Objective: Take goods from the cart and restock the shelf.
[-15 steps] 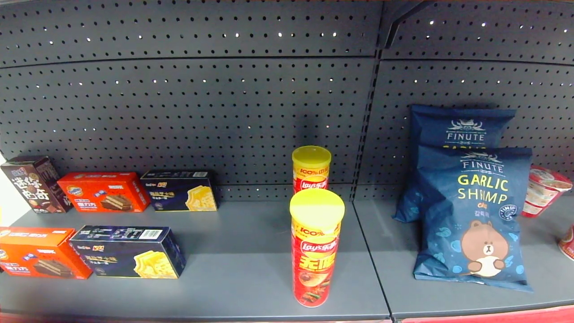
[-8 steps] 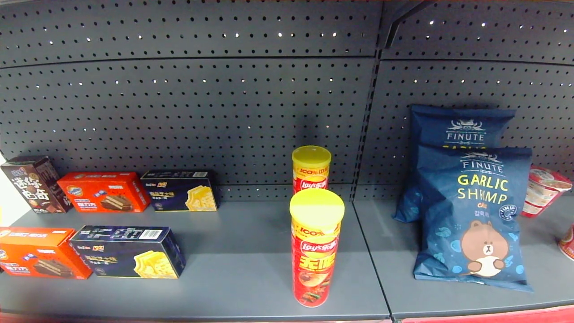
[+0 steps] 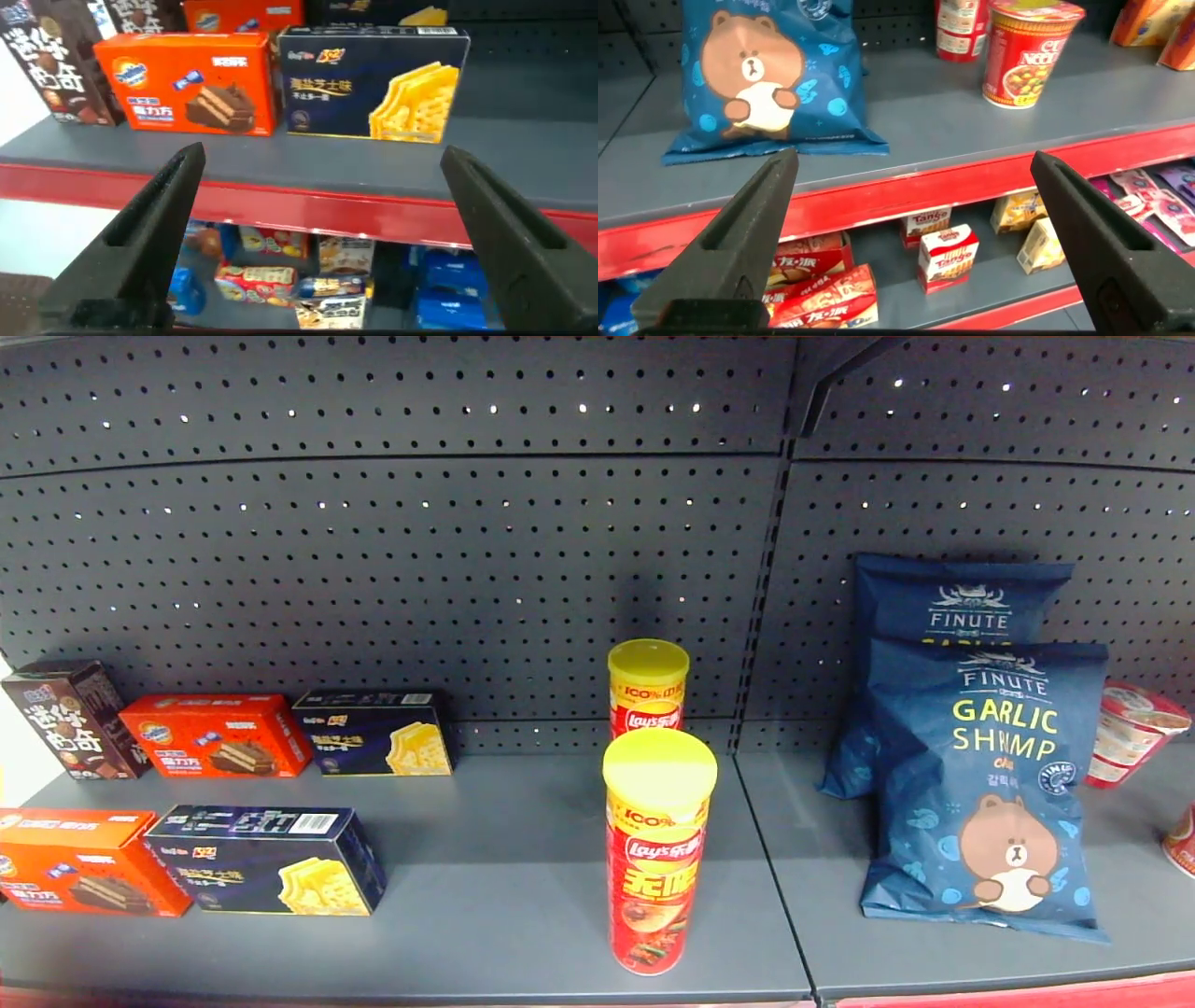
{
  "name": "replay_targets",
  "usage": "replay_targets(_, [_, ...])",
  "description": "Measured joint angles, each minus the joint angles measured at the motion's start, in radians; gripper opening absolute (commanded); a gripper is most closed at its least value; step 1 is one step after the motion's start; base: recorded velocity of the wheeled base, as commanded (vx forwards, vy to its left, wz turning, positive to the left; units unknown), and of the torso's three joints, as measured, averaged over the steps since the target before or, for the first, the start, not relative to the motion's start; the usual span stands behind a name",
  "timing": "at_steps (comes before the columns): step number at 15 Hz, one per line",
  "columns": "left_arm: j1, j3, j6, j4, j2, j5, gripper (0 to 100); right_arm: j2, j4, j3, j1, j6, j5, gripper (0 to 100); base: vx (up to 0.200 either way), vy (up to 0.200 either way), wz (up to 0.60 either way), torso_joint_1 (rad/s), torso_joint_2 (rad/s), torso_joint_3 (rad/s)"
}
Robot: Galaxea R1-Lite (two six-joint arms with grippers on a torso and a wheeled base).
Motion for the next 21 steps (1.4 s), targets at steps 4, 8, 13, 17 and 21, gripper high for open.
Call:
replay_targets(4, [0.002,-0.003,0.036,0.022,0.000,0.184,100,0.000,0.002,0.000,0.000,-0.013,-0.008,100,0.000,0.000,0.00,0.000,0.00,0.000])
replay_targets(8, [0.005,0.008,0.027,0.024,0.000,0.062,100,0.000,0.001,0.000,0.000,-0.026,0.000,100,0.000,0.000,0.00,0.000,0.00,0.000])
replay_targets(13, [0.004,0.010,0.015,0.024,0.000,0.069,100,0.000,0.014,-0.004,0.000,-0.018,0.040,100,0.000,0.000,0.00,0.000,0.00,0.000])
replay_targets(17, [0.006,0.010,0.006,0.024,0.000,0.072,100,0.000,0.010,-0.004,0.000,0.041,0.048,100,0.000,0.000,0.00,0.000,0.00,0.000])
replay_targets(21, [0.006,0.010,0.010,0.024,0.000,0.072,100,0.000,0.013,-0.002,0.000,0.017,0.331,100,0.000,0.000,0.00,0.000,0.00,0.000])
